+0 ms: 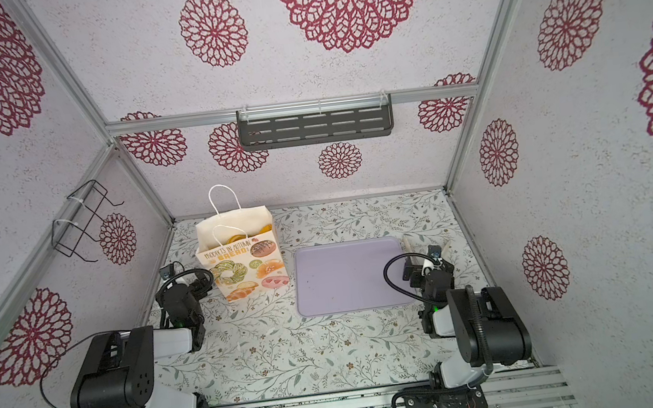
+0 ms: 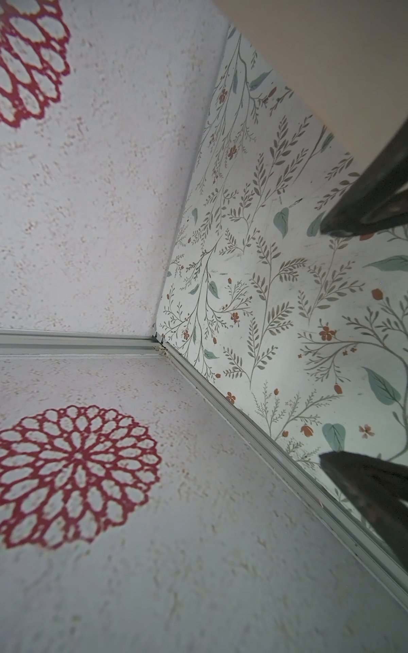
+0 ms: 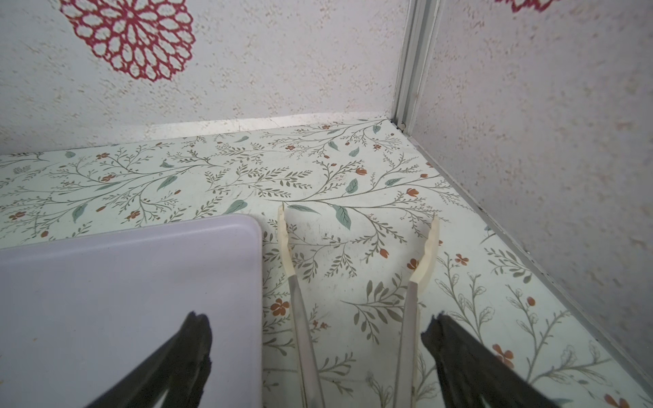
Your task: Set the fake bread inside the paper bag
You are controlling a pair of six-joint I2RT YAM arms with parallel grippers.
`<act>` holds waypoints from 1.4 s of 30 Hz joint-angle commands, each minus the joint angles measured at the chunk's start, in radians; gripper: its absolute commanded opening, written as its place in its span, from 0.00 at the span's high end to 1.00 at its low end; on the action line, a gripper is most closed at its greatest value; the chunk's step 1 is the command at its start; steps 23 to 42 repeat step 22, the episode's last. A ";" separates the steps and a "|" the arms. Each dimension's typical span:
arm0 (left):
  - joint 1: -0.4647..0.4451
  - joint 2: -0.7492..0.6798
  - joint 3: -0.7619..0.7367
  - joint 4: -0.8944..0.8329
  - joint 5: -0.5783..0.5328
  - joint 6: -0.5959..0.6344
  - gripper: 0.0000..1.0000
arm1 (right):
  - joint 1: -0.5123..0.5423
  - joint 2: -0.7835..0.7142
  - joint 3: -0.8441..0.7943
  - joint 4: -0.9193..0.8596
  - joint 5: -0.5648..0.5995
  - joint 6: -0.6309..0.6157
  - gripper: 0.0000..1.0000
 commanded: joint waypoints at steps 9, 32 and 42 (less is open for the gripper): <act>0.006 0.006 0.016 -0.003 0.005 0.010 0.03 | 0.005 -0.014 0.014 0.019 -0.009 -0.017 0.01; 0.008 0.008 0.017 -0.005 0.012 0.008 0.03 | 0.005 -0.014 0.014 0.020 -0.009 -0.017 0.01; 0.008 0.008 0.017 -0.005 0.012 0.008 0.03 | 0.005 -0.014 0.014 0.020 -0.009 -0.017 0.01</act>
